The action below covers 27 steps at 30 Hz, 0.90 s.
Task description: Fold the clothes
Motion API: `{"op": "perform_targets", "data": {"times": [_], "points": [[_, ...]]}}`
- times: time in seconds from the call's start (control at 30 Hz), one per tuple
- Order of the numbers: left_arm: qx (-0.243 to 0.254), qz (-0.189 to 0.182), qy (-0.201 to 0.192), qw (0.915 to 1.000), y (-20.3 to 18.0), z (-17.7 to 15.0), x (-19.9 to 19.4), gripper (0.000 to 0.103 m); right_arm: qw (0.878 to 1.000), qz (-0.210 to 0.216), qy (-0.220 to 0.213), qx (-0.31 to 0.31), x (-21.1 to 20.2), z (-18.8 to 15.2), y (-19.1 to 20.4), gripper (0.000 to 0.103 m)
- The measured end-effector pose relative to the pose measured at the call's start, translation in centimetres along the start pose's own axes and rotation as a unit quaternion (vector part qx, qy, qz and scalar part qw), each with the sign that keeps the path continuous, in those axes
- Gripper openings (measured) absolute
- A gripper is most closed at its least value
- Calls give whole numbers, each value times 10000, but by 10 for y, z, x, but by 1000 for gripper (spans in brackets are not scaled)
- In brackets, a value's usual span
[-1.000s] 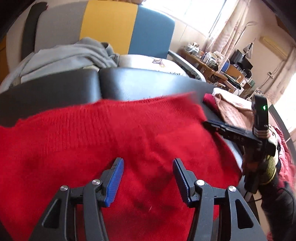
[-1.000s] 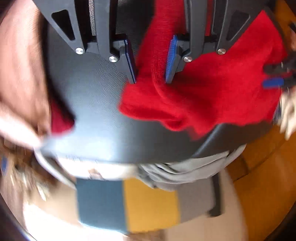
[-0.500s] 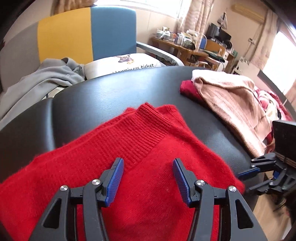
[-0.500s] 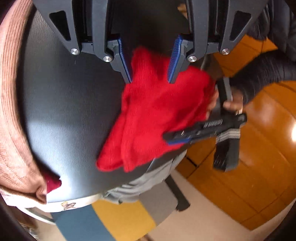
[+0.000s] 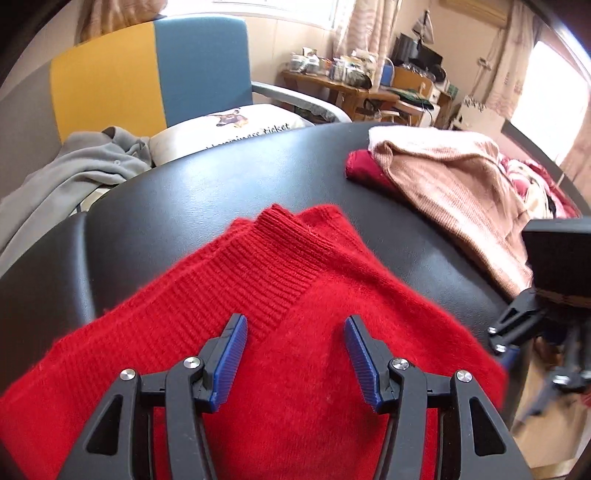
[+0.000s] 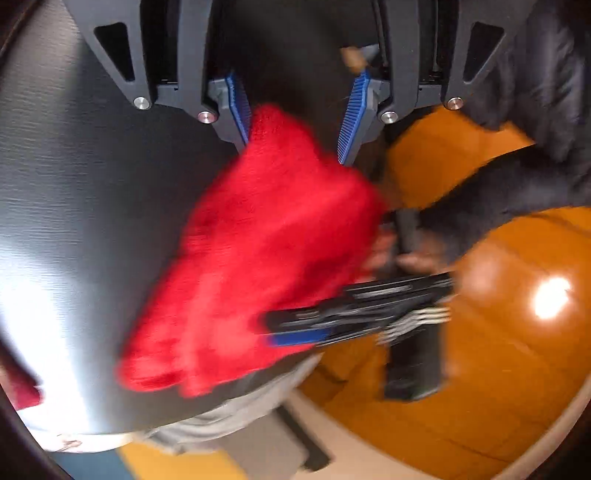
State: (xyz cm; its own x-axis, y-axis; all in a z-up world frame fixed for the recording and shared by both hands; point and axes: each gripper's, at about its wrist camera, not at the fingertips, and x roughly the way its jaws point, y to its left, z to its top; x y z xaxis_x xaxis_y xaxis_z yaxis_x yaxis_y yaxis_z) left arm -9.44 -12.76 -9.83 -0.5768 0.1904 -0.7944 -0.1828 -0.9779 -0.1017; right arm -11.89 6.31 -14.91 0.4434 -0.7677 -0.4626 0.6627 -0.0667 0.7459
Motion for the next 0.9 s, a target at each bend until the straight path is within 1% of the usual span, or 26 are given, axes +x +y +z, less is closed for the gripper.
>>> {"op": "perform_targets", "data": {"times": [0.03,0.1,0.2,0.23,0.27,0.33,0.37,0.4,0.43,0.47,0.5,0.53,0.57,0.63,0.77,0.87,0.9], "points": [[83,13,23,10000,-2,1,3,59,9999,141,-1,-80,0,2,2,47],[221,15,53,9997,-5,1,7,62,9999,109,-19,-91,3,8,-2,47],[256,-47,88,9996,-4,2,9,62,9999,-7,-46,-100,4,20,-9,47],[278,-73,104,9995,-4,1,9,62,9997,187,85,-125,6,22,-9,47],[306,-88,119,9994,-4,1,9,62,9986,435,251,-153,8,23,-8,47],[310,-158,159,9993,-5,-1,9,64,9918,557,1108,-323,26,17,2,47],[293,-239,172,9991,-7,-3,9,66,9851,595,1562,-412,36,14,7,47],[275,-320,185,9989,-9,-4,9,67,9759,546,2057,-476,47,8,12,45],[314,-344,180,9988,-13,-7,9,67,9701,557,2316,-466,49,5,14,45],[401,-318,159,9986,-19,-10,9,67,9651,588,2513,-438,50,3,15,39],[502,-240,119,9984,-27,-13,8,67,9628,546,2617,-385,48,0,15,36],[519,-173,61,9985,-33,-17,7,67,9612,486,2697,-325,45,-2,14,36],[409,-188,9,9990,-35,-19,7,67,9594,426,2776,-265,43,-4,13,35],[157,-265,-101,9995,-37,-22,7,67,9634,405,2651,-33,33,-10,7,35],[2,-434,-172,9989,-49,-23,6,67,9739,351,2188,498,15,-31,0,35],[-73,-528,-295,9981,-59,-27,-2,65,9821,-41,1729,744,-7,-46,1,35],[-189,-616,-341,9973,-57,-29,-10,65,9845,-421,1524,760,-19,-49,5,35]]}}
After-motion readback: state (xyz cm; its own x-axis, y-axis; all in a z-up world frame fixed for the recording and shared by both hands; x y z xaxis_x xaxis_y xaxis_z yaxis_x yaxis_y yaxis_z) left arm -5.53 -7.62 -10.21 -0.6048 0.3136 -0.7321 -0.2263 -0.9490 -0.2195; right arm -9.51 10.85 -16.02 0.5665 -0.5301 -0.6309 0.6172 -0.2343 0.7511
